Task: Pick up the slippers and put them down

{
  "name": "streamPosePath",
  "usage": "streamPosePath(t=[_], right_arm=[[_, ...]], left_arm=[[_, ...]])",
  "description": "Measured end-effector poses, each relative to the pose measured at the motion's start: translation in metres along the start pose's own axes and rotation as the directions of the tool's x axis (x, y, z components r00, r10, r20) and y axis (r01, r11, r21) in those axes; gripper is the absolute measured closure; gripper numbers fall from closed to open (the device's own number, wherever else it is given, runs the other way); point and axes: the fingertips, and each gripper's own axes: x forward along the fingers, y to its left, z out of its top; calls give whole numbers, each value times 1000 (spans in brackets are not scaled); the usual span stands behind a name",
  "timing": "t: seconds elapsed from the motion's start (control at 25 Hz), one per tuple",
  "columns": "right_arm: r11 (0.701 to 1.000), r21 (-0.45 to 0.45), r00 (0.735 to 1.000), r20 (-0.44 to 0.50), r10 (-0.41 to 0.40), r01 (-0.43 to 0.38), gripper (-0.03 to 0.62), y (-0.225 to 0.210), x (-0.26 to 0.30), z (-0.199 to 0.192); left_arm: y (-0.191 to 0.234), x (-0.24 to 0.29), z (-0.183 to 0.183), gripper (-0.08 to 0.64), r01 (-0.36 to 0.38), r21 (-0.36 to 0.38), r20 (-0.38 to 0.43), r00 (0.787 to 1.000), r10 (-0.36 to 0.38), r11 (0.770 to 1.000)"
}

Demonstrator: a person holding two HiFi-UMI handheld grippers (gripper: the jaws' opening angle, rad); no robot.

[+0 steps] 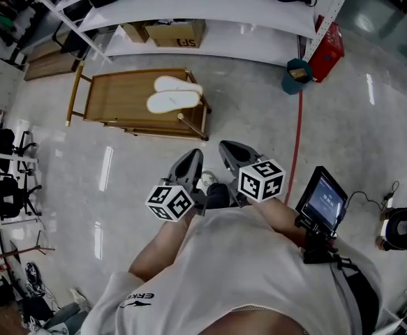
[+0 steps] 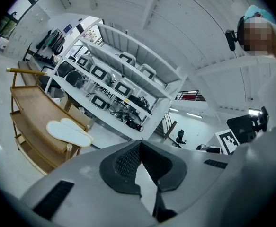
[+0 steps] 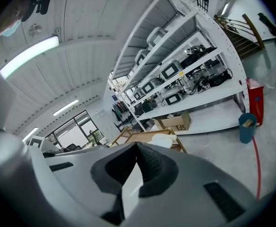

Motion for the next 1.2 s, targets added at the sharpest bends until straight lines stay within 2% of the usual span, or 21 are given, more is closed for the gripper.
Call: streamPosePath(t=[0.2,0.52,0.76,1.2], right_arm=[[1000,-5,1000,-7,-18,18,588,-10,39,10],[996,-25,996,-10,-89,89,588,-41,105,48],[991,-32,991,-32,-130,129,588,-50,142,57],[992,-57,980,-161,-118,110,588,-91,200,55]], left_arm=[[37,19,12,557,-4,-20,1,1000,4,1000],[88,64,52,557,21,-31,3,1000,-21,999],[124,79,71,557,18,-58,-2,1000,-18,998],[176,110,71,557,-99,-135,-28,995,96,986]])
